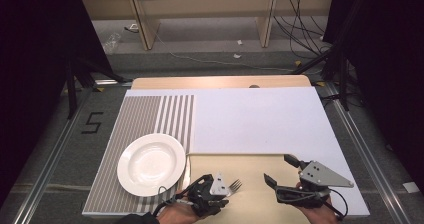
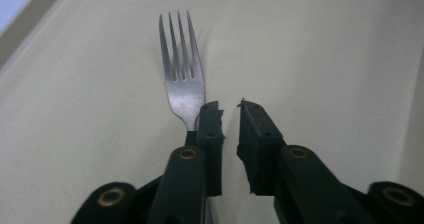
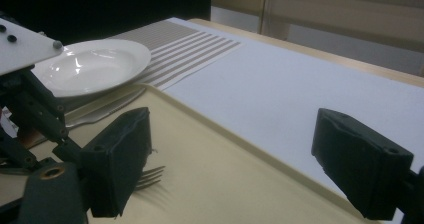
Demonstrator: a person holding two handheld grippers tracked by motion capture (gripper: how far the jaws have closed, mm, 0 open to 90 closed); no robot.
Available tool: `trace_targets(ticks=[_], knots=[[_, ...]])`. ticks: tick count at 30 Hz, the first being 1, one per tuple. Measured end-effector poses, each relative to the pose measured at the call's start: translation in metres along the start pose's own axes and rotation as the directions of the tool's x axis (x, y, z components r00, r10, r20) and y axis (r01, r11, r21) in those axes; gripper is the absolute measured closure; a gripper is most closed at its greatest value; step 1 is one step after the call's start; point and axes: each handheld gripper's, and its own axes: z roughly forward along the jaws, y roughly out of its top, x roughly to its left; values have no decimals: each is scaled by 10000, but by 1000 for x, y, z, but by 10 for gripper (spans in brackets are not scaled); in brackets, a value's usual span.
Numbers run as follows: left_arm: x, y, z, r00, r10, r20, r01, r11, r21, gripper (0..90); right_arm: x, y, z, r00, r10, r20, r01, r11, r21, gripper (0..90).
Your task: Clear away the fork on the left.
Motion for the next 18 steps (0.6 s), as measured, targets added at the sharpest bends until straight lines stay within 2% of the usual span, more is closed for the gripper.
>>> trace_targets(ticks=[5,10,18], knots=[[-1,1,6,9999,49,133,-52,9997,240,881,0,0,0,10000,10,-12,-10,10000,22,171],[-2,2,15,9998,132,144,-141,9980,612,890,0,0,0,10000,12,-15,-12,10000,-6,171],[1,3,18,10000,-11,42,8,9976,690,891,0,0,0,10000,15,-24,-15,10000,-1,171]])
